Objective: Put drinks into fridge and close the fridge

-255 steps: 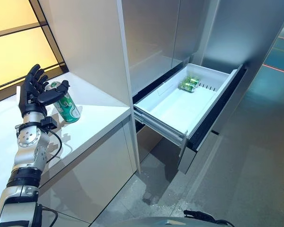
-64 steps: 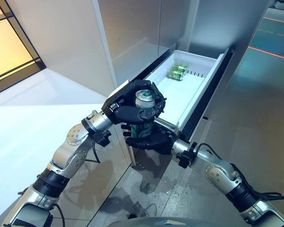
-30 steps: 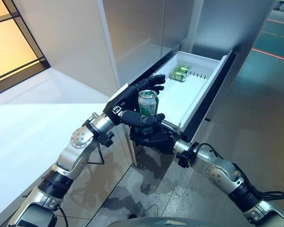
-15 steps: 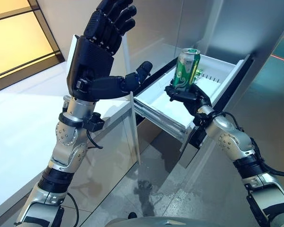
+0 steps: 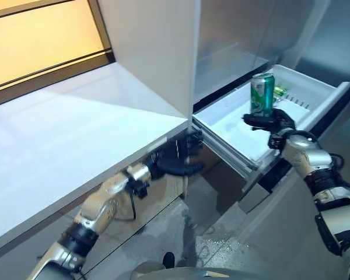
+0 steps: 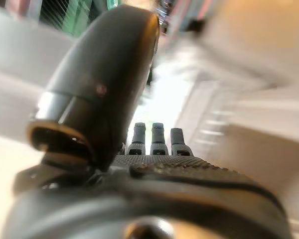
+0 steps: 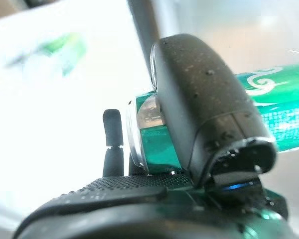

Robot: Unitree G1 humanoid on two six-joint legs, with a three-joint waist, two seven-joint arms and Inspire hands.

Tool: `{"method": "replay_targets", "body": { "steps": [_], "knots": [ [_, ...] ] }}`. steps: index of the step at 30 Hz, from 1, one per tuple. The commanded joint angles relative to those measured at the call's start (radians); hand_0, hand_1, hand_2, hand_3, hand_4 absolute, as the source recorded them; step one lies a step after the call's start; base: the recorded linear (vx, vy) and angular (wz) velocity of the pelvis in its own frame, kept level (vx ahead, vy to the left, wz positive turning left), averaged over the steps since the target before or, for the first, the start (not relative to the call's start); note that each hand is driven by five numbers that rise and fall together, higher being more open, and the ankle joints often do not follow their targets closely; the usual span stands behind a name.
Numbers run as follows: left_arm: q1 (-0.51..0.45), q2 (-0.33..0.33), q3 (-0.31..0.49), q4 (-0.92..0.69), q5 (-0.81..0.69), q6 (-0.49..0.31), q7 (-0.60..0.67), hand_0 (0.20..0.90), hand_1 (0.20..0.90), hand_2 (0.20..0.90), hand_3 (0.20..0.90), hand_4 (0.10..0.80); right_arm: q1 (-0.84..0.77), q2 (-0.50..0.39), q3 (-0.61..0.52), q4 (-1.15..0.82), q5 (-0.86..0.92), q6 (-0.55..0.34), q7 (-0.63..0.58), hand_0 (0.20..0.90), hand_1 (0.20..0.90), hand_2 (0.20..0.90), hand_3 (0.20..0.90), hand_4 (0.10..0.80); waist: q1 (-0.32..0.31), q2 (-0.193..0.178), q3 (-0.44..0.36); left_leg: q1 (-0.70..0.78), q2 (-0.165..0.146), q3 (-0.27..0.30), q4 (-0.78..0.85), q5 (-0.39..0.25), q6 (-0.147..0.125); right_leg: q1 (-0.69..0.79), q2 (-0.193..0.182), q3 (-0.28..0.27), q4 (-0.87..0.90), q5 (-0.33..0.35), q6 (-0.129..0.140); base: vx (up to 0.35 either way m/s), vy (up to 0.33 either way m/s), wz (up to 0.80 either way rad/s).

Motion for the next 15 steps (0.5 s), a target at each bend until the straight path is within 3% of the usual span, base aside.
{"method": "replay_targets", "body": {
  "steps": [1, 6, 10, 15],
  "knots": [
    [0.031, 0.083, -0.026, -0.074, 0.017, -0.063, -0.079, 0.9, 0.9, 0.9, 0.9, 0.8, -0.317, -0.192, 0.034, 0.001, -0.1, -0.129, 0.047, 0.3, 0.3, 0.3, 0.2, 0.1, 0.048, -0.015, -0.046, -0.04, -0.021, -0.004, 0.101, -0.151, -0.001, -0.113, -0.001, -0.015, 0.157, -0.07, -0.002, -0.106, 0.028, 0.47],
    [0.146, 0.178, 0.013, -0.004, 0.043, -0.14, -0.09, 0.9, 0.9, 0.9, 0.9, 0.8, -0.38, -0.326, 0.115, 0.17, -0.408, -0.111, 0.11, 0.3, 0.3, 0.3, 0.2, 0.1, 0.083, 0.015, 0.04, -0.124, -0.025, -0.027, 0.109, -0.122, -0.003, -0.186, 0.0, -0.019, 0.172, -0.064, -0.012, -0.153, -0.014, 0.4],
    [0.209, 0.157, 0.047, 0.089, 0.093, -0.189, -0.06, 0.9, 0.9, 0.9, 0.9, 0.8, -0.32, -0.346, 0.119, 0.18, -0.485, -0.025, 0.176, 0.3, 0.3, 0.3, 0.2, 0.1, 0.083, 0.016, 0.067, -0.143, -0.021, -0.022, 0.11, -0.11, -0.004, -0.204, -0.001, -0.022, 0.178, -0.059, -0.013, -0.002, -0.031, 0.19],
    [0.2, 0.132, 0.041, 0.226, 0.238, -0.272, -0.028, 0.9, 0.9, 0.9, 0.9, 0.8, -0.237, -0.306, 0.069, 0.224, -0.57, 0.008, 0.252, 0.3, 0.3, 0.3, 0.2, 0.1, 0.075, 0.016, 0.086, -0.143, -0.02, -0.006, 0.116, -0.11, -0.002, -0.213, -0.003, -0.019, 0.192, -0.061, -0.015, 0.0, 0.0, 0.0]
  ]
}}
